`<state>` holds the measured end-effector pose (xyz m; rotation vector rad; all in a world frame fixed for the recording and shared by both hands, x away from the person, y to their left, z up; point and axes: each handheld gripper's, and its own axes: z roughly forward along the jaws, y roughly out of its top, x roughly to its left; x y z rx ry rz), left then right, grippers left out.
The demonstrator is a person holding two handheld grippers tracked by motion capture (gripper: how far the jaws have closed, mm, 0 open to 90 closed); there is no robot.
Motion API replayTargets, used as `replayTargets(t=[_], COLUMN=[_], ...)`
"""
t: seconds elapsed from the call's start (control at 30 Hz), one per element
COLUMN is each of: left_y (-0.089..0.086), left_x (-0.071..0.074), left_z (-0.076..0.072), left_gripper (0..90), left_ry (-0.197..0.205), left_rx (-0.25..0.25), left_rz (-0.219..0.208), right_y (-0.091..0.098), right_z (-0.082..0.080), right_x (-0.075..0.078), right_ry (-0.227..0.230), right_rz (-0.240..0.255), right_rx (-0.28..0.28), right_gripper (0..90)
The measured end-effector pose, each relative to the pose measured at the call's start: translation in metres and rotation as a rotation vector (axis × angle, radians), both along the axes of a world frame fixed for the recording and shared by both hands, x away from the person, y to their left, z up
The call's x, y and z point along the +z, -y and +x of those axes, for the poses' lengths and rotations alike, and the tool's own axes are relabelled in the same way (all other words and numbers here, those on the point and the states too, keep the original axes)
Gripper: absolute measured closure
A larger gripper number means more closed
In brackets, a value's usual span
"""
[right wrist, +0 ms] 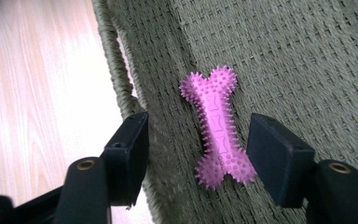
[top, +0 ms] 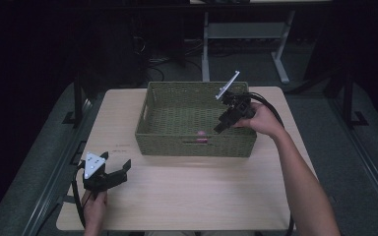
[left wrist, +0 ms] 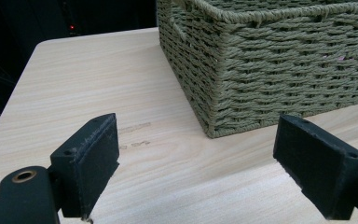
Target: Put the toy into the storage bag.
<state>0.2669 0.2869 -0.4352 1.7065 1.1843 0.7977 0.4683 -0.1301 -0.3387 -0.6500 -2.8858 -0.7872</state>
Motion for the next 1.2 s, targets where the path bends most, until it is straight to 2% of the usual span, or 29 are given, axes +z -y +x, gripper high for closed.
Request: replayTargets(t=[0.43,0.63,1.03,1.2], left_y=[0.001,0.001,0.002,0.003], left_x=[0.0,0.0,0.0,0.0], left_z=[0.0,0.001,0.001,0.0], left_gripper=[13.7,13.7,13.7,13.7], left_ry=[0.002,0.001,0.0,0.002], left_rx=[-0.001,-0.003,-0.004,-0.009], left_rz=[0.002,0.005,0.005,0.011], right_y=[0.001,0.003,0.009,0.01], right_z=[-0.019,-0.026,-0.042,-0.048], right_x=[0.022,0.025,0.029,0.03], right_ry=[0.063,0.065,0.08,0.081], right_rz=[0.02,0.009,0.039,0.033], right_rx=[-0.003,0.0,0.003,0.006], right_gripper=[29.5,27.9,25.8,25.4])
